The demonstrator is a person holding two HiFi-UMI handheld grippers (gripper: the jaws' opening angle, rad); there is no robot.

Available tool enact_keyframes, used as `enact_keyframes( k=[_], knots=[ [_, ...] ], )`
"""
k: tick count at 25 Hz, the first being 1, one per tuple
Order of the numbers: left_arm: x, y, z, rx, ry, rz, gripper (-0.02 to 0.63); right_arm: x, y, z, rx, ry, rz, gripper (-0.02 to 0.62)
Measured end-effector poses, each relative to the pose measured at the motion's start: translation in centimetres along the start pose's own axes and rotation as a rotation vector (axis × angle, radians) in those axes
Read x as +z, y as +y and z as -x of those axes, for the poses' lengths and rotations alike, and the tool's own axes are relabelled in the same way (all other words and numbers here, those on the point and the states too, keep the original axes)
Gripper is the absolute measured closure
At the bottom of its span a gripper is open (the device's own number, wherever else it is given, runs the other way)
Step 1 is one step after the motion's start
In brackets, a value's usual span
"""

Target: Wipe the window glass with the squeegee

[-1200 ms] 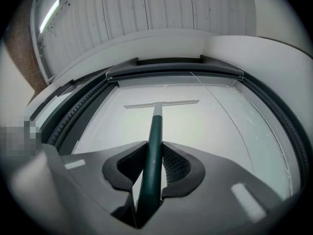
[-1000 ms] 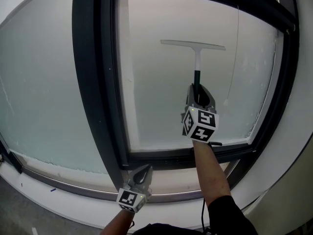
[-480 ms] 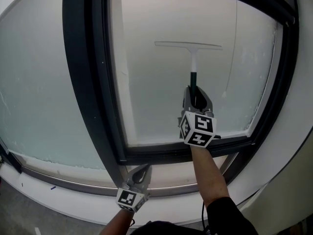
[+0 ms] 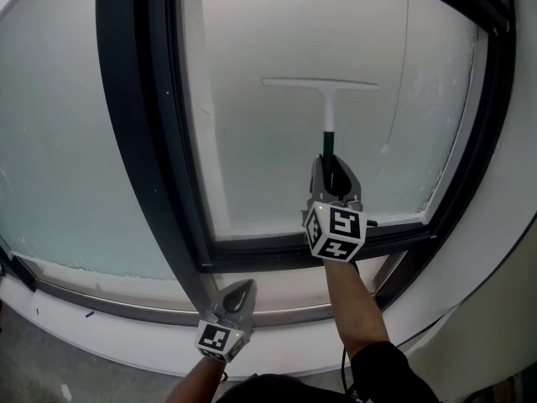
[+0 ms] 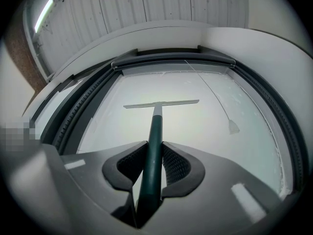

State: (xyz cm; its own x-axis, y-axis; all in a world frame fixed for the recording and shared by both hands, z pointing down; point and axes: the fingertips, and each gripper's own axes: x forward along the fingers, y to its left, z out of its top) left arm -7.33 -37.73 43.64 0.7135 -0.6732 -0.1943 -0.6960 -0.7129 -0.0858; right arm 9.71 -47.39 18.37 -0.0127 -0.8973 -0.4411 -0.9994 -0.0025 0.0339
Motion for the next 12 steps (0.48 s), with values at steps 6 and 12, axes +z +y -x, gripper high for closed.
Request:
enact_keyframes(
  k=[6,12],
  knots=[
    [-0.3,-0.2,-0.1,0.001,-0.003,0.021,0.606,-2.0,-0.4,0.9,0.0,0.024,-0.021,0.502],
    [-0.3,-0.4,-0.3,-0.005,-0.017,0.04,0.606,-3.4,-0.1,1.7,0.005,0.041,-0.028,0.502]
  ],
)
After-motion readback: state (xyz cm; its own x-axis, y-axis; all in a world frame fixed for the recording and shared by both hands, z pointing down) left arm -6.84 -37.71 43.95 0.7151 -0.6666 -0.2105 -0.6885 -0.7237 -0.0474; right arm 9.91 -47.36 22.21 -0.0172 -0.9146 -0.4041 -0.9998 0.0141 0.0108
